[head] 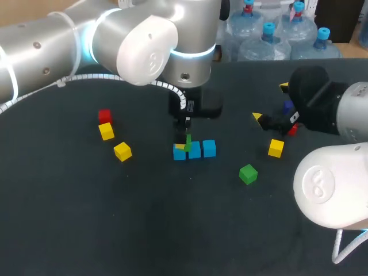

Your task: Place the blue cubes, place green cubes on the blue cubes, place the yellow cubes on the green cubes, then place the red cubes on the yellow cubes, and place purple cube on the red cubes.

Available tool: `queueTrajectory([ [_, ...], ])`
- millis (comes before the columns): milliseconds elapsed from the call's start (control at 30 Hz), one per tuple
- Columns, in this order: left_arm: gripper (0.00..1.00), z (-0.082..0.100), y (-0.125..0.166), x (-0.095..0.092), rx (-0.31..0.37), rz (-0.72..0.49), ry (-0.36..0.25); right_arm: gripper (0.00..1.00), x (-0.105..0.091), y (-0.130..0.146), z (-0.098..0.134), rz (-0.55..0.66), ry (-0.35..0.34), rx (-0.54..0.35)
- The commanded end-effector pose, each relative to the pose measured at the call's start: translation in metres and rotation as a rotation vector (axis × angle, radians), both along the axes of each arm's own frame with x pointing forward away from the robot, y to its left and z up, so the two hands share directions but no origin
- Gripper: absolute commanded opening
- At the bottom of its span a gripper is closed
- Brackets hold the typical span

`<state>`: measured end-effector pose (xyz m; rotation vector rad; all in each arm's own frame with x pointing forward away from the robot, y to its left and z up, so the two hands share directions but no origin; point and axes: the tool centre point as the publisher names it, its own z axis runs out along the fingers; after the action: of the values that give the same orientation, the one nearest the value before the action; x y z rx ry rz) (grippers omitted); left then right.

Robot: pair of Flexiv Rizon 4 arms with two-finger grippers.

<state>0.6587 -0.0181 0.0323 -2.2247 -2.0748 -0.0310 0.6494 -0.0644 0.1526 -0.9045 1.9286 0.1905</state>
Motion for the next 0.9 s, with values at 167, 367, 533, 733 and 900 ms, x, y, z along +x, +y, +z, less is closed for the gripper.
queueTrajectory([
  [167,0.0,-0.0023,0.0006,0.0023,0.006,0.001,0.01,1.0,0.0002,-0.001,-0.0001,0.003,0.0,0.002],
  [367,0.0,-0.0029,0.0003,0.0027,0.005,0.0,0.011,1.0,0.0002,-0.001,-0.0001,0.003,0.0,0.002],
  [533,0.0,-0.0038,-0.0002,0.0028,0.004,0.0,0.012,1.0,0.0002,-0.001,-0.0001,0.003,0.0,0.002],
  [733,0.34,-0.0045,-0.0005,0.0024,0.0,0.0,0.021,1.0,0.0002,-0.001,-0.0001,0.003,0.0,0.002],
  [900,1.0,-0.0044,-0.0004,0.0022,-0.001,0.001,0.023,1.0,0.0002,-0.001,-0.0001,0.003,0.0,0.002],
])
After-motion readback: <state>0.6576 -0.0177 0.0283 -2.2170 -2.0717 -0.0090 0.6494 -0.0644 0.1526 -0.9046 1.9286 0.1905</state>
